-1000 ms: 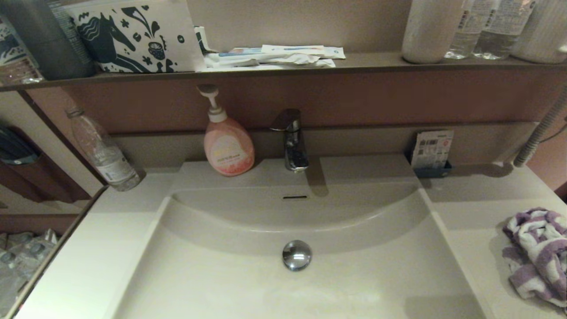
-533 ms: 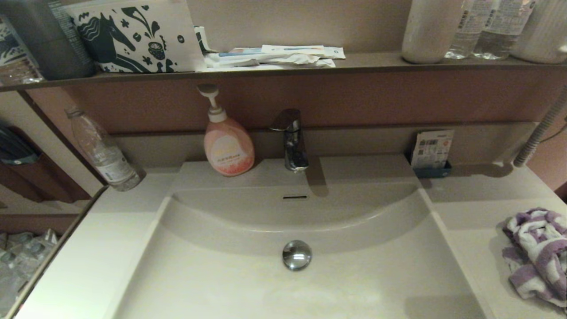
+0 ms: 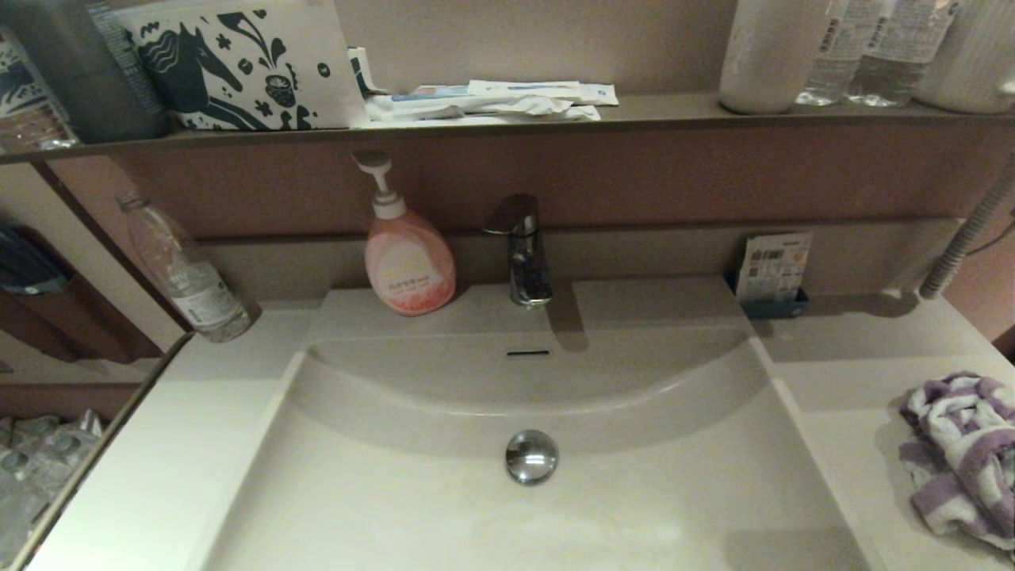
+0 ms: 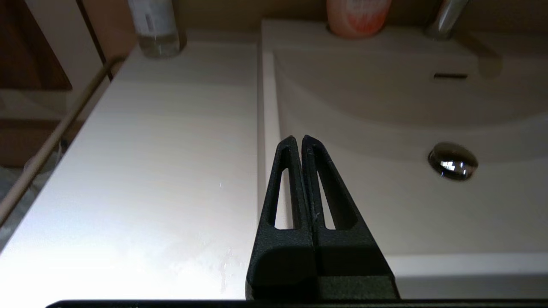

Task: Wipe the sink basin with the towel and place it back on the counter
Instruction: Turn on the faucet

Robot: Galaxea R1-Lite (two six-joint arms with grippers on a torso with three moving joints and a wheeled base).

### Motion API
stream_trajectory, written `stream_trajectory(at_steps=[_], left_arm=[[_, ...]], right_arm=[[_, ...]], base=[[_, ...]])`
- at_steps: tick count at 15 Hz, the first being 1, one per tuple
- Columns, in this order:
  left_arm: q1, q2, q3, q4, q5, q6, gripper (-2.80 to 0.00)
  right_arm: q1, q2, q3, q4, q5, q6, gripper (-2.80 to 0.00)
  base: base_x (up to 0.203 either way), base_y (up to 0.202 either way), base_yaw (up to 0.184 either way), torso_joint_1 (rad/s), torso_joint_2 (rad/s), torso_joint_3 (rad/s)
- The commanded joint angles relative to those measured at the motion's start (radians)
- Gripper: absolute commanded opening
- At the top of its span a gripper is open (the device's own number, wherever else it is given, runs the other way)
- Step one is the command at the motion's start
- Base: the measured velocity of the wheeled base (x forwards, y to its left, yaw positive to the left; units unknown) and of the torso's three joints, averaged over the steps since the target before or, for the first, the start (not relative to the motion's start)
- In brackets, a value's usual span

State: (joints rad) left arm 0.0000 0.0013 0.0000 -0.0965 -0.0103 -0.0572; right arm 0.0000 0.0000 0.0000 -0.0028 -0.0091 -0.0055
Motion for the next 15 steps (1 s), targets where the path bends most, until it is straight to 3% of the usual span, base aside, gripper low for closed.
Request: stream_trajectory(at_steps=[1, 5, 9, 12, 15], left_arm=[[-0.001, -0.001, -0.013, -0.018, 0.001, -0.002, -2.8], [0.0, 0.007, -0.135, 0.11, -0.008, -0.002, -2.8], [-0.001, 0.201, -0.282, 0.151, -0.065, 0.004, -2.8], [-0.001, 0.424, -0.401, 0.084, -0.107, 0.023, -2.8], [-0.003, 0.648, -0.453, -0.095, -0.132, 0.057, -2.8]], right_arm=[[0.0, 0.0, 0.0, 0.0, 0.0, -0.001, -2.8], [0.0, 0.0, 0.0, 0.0, 0.0, -0.001, -2.8], [0.0, 0.0, 0.0, 0.0, 0.0, -0.001, -2.8], [0.0, 0.0, 0.0, 0.0, 0.0, -0.001, -2.8], [0.0, 0.0, 0.0, 0.0, 0.0, -0.001, -2.8]], base=[[0.0, 0.0, 0.0, 0.0, 0.0, 0.0], [0.0, 0.0, 0.0, 0.0, 0.0, 0.0], [0.0, 0.0, 0.0, 0.0, 0.0, 0.0], [0.0, 0.0, 0.0, 0.0, 0.0, 0.0], [0.0, 0.0, 0.0, 0.0, 0.0, 0.0]])
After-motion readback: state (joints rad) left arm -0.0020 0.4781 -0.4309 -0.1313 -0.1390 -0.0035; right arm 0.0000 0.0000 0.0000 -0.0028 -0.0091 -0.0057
